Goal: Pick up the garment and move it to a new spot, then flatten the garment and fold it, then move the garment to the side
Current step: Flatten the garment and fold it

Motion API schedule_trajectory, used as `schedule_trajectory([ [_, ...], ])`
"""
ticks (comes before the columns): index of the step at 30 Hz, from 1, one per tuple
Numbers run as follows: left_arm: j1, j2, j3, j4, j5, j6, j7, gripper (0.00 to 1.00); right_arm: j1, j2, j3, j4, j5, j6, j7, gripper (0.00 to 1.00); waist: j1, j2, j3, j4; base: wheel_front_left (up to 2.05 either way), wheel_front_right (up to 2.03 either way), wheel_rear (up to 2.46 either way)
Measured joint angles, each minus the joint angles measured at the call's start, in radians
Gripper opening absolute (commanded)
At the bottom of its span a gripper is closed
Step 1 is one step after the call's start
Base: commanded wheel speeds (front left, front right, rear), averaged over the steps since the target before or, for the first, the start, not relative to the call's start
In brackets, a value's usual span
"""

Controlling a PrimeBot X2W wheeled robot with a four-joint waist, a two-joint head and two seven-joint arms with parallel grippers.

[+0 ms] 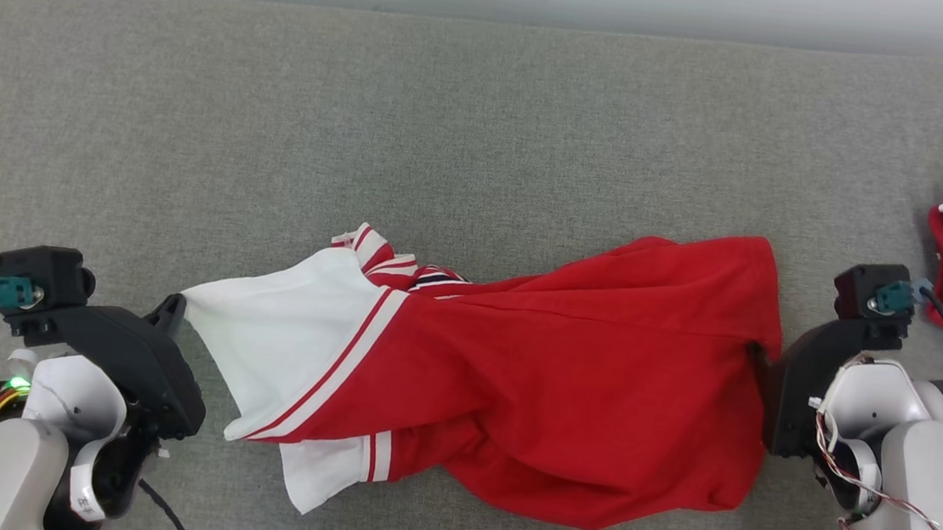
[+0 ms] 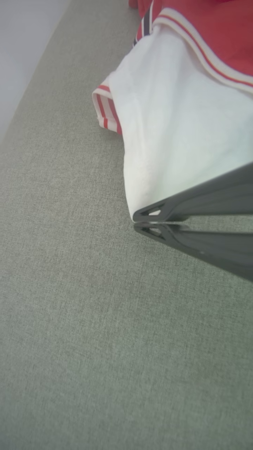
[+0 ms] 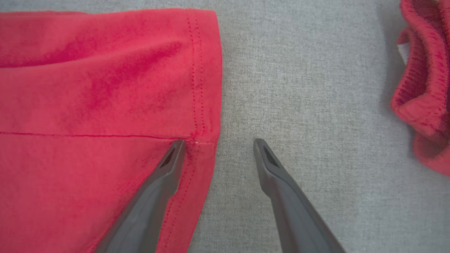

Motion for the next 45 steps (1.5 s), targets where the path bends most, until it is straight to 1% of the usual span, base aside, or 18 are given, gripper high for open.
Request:
schedule_trajectory([
  [1, 0.0, 0.0, -0.001, -0.002, 0.0, 0.0, 0.001, 0.0, -0.007, 0.0, 0.003, 0.007, -0.004, 0.0, 0.001, 0.97, 0.0, 0.0, 0.002, 0.001, 0.0, 0.0, 0.0],
  [2, -0.002, 0.0, -0.003, -0.004, 0.0, 0.0, 0.003, 0.0, -0.015, 0.0, 0.006, 0.015, -0.007, 0.0, 0.001, 0.7, -0.0001, 0.0, 0.005, 0.003, 0.0, 0.0, 0.0],
  [6, -0.005, -0.003, -0.006, -0.004, -0.003, 0.0, 0.003, 0.0, -0.035, 0.0, 0.013, 0.04, -0.015, 0.0, 0.009, 0.28, 0.0, 0.0, 0.014, 0.011, 0.0, 0.0, 0.0],
  [7, -0.006, -0.004, -0.006, -0.004, -0.005, 0.0, 0.003, 0.0, -0.04, 0.0, 0.015, 0.042, -0.015, 0.0, 0.014, 0.04, 0.0, -0.0001, 0.015, 0.013, 0.0, 0.0, 0.0],
  [8, -0.007, -0.005, -0.006, -0.003, -0.006, 0.0, 0.002, 0.0, -0.042, 0.0, 0.016, 0.041, -0.015, 0.0, 0.016, 0.0, 0.0, -0.0001, 0.015, 0.014, 0.0, 0.0, 0.0],
  [12, -0.007, -0.008, 0.012, -0.004, -0.011, -0.002, -0.032, 0.0, -0.039, 0.0, 0.013, 0.019, -0.012, 0.0, 0.006, 0.0, 0.0, 0.0, 0.01, 0.014, 0.0, 0.0, 0.0],
  [14, -0.01, -0.025, 0.047, -0.017, -0.039, -0.02, -0.073, 0.0, -0.039, 0.001, 0.005, -0.007, 0.004, 0.0, -0.019, 0.0, 0.0, 0.0, 0.005, 0.012, 0.0, 0.0, 0.0],
  [17, -0.039, -0.07, 0.106, -0.046, -0.104, -0.072, -0.15, 0.0, -0.052, 0.014, -0.006, -0.052, 0.069, 0.0, -0.063, 0.0, 0.0, 0.0, -0.005, 0.007, 0.0, 0.0, 0.0],
  [18, -0.062, -0.076, 0.127, -0.062, -0.14, -0.119, -0.174, 0.0, -0.076, 0.019, -0.002, -0.08, 0.121, 0.0, -0.09, 0.0, 0.0, 0.0, -0.012, 0.003, 0.0, 0.0, 0.0],
  [23, -0.147, -0.066, 0.17, -0.091, -0.184, -0.173, -0.188, 0.0, -0.147, -0.011, 0.017, -0.134, 0.22, 0.0, -0.144, 0.0, 0.0, 0.0, -0.033, -0.009, 0.0, 0.0, 0.0],
  [26, -0.231, -0.052, 0.189, -0.116, -0.192, -0.188, -0.192, 0.0, -0.208, -0.027, 0.029, -0.156, 0.26, 0.0, -0.177, 0.0, 0.0, -0.0001, -0.043, -0.02, 0.0, 0.0, 0.0],
  [30, -0.36, -0.043, 0.201, -0.134, -0.186, -0.183, -0.195, 0.0, -0.297, -0.077, 0.056, -0.166, 0.277, 0.0, -0.223, 0.0, -0.0001, -0.0001, -0.037, -0.034, 0.0, 0.0, 0.0],
  [32, -0.436, -0.035, 0.199, -0.138, -0.175, -0.176, -0.185, 0.0, -0.358, -0.09, 0.064, -0.165, 0.281, 0.0, -0.251, 0.0, 0.0, 0.0, -0.022, -0.04, 0.0, 0.0, 0.0],
  [33, -0.436, -0.035, 0.199, -0.138, -0.175, -0.176, -0.185, 0.0, -0.358, -0.09, 0.064, -0.165, 0.281, 0.0, -0.251, 0.0, 0.0, 0.0, -0.022, -0.04, 0.0, 0.0, 0.0],
  [35, -0.522, -0.026, 0.202, -0.136, -0.156, -0.172, -0.183, 0.0, -0.435, -0.101, 0.072, -0.157, 0.281, 0.0, -0.289, 0.0, 0.0, 0.0, 0.0, -0.046, 0.0, 0.0, 0.0],
  [38, -0.668, -0.017, 0.211, -0.115, -0.137, -0.168, -0.195, 0.0, -0.559, -0.104, 0.089, -0.11, 0.288, 0.0, -0.343, 0.0, 0.0, -0.0001, 0.046, -0.055, 0.0, 0.0, 0.0],
  [41, -0.812, -0.018, 0.227, -0.062, -0.119, -0.173, -0.24, 0.0, -0.681, -0.099, 0.099, -0.032, 0.279, 0.0, -0.405, 0.0, 0.0001, 0.0, 0.104, -0.064, 0.0, 0.0, 0.0],
  [45, -0.961, -0.003, 0.215, 0.036, -0.04, -0.215, -0.337, 0.0, -0.819, -0.088, 0.122, 0.089, 0.21, 0.0, -0.523, 0.0, 0.0003, 0.0001, 0.18, -0.078, 0.0, 0.0, 0.0],
])
